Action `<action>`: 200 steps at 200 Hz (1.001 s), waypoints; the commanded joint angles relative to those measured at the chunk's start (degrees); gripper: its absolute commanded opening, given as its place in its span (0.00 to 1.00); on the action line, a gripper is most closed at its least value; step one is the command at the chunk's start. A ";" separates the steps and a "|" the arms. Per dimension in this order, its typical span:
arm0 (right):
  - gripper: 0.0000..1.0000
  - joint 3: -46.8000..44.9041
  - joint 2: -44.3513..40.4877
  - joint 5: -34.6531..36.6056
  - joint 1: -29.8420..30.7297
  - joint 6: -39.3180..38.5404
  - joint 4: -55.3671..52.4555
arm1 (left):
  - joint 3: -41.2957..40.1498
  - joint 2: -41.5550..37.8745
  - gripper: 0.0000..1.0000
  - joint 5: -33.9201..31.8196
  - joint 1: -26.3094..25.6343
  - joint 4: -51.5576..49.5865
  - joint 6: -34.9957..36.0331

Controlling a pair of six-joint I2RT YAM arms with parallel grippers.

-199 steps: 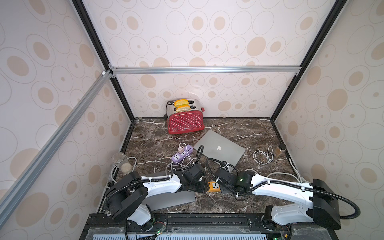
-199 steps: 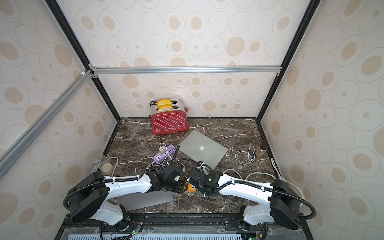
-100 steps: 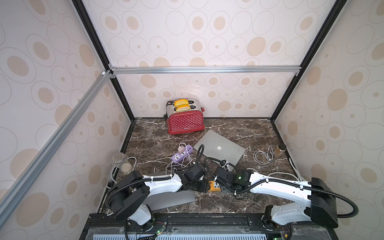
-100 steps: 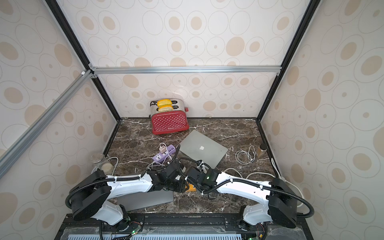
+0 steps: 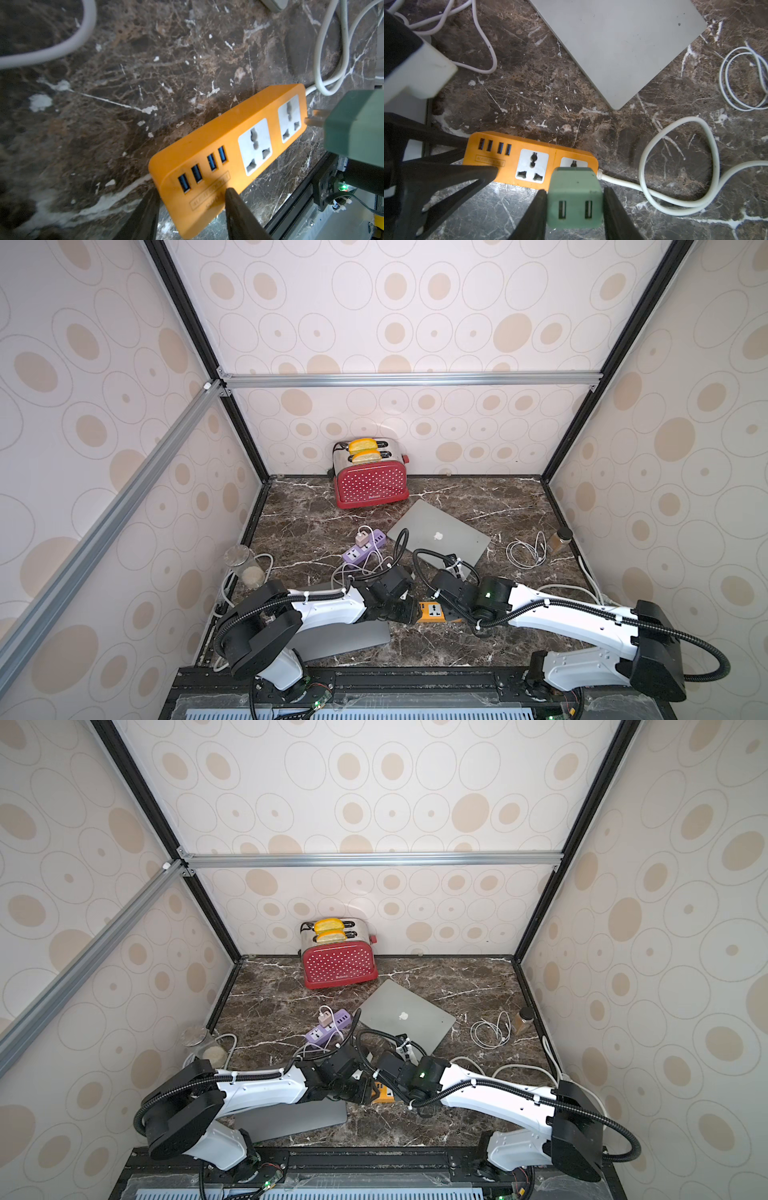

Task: Unplug the laptop charger
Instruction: Remove the plug from the socket, then place the plug at the center of the board.

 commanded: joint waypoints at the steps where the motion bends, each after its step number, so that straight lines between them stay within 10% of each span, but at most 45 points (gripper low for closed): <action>1: 0.26 3.38 -2.03 3.67 -0.81 0.04 -5.45 | -3.31 4.27 0.52 -5.43 -0.63 -8.87 0.12; 200: 0.25 2.00 3.24 -20.44 -49.59 -28.34 4.84 | 16.35 -7.13 0.56 -11.57 0.03 -25.85 11.49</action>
